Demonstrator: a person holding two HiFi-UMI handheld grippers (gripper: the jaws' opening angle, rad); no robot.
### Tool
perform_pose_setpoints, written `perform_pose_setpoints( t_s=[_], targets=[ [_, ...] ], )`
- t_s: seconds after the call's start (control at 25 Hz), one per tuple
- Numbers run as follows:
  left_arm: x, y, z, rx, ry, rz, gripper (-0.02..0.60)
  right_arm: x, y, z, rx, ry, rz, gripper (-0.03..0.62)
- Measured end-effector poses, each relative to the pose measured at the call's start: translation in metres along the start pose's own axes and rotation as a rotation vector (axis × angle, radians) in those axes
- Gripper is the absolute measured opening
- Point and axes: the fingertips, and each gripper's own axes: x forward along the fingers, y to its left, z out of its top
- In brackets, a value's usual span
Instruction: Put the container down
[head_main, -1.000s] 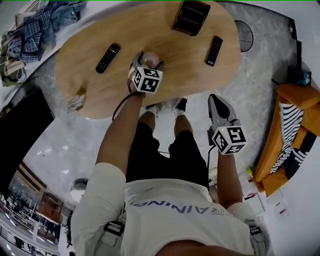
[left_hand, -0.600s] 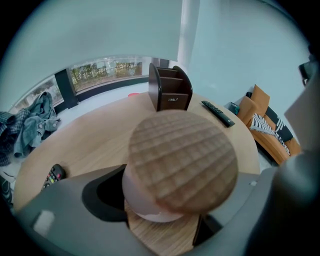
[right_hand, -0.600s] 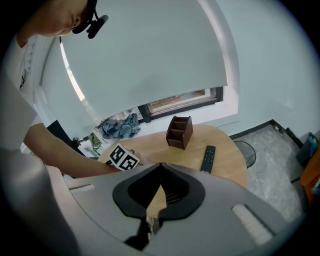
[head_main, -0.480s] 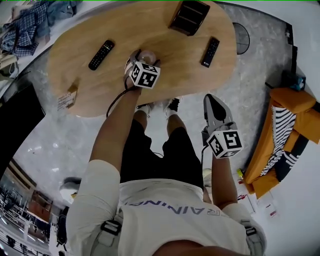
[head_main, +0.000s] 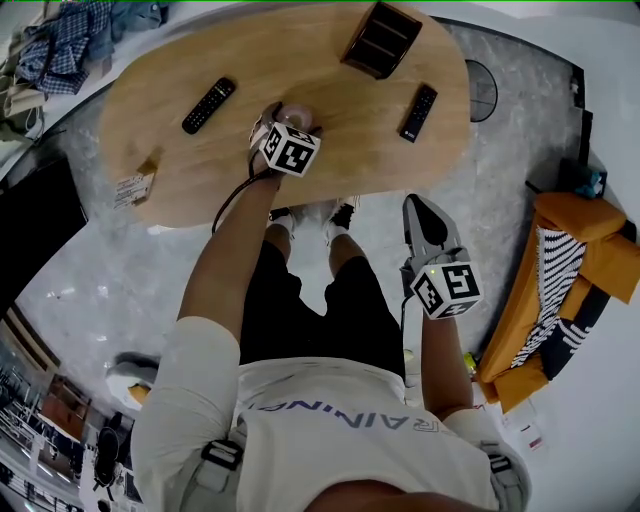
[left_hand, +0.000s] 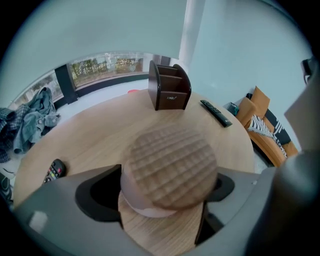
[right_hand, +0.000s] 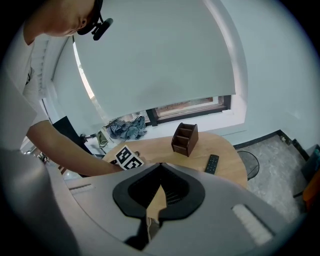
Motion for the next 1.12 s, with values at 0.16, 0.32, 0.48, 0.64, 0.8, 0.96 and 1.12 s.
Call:
perform_pose_setpoints(
  t_s=[0.16,0.32,0.48,0.64,0.8,0.96,1.12],
  targets=[
    [-0.026,-0.005,0.010,-0.001,-0.030,0.000,0.454,-0.008,0.005,0.008,-0.031,-0.008,0.038,0.015],
    [-0.068,-0.007,0.023,-0.033,-0.095,0.009,0.454,-0.012,0.012,0.024,-0.052,-0.043,0.091,0.015],
    [-0.128,-0.011,0.038,-0.085,-0.183,0.026,0.453,-0.019,0.031,0.054,-0.092,-0.093,0.165,0.015],
    [-0.216,-0.016,0.060,-0.125,-0.348,0.088,0.379,-0.034,0.052,0.091,-0.134,-0.142,0.229,0.015],
    [-0.312,-0.025,0.080,-0.179,-0.472,0.145,0.318,-0.052,0.075,0.123,-0.195,-0.168,0.281,0.015],
    [-0.407,-0.030,0.096,-0.231,-0.583,0.205,0.264,-0.068,0.106,0.162,-0.257,-0.203,0.327,0.015],
    [-0.491,-0.034,0.097,-0.267,-0.682,0.260,0.201,-0.086,0.143,0.200,-0.305,-0.261,0.373,0.015]
  ],
)
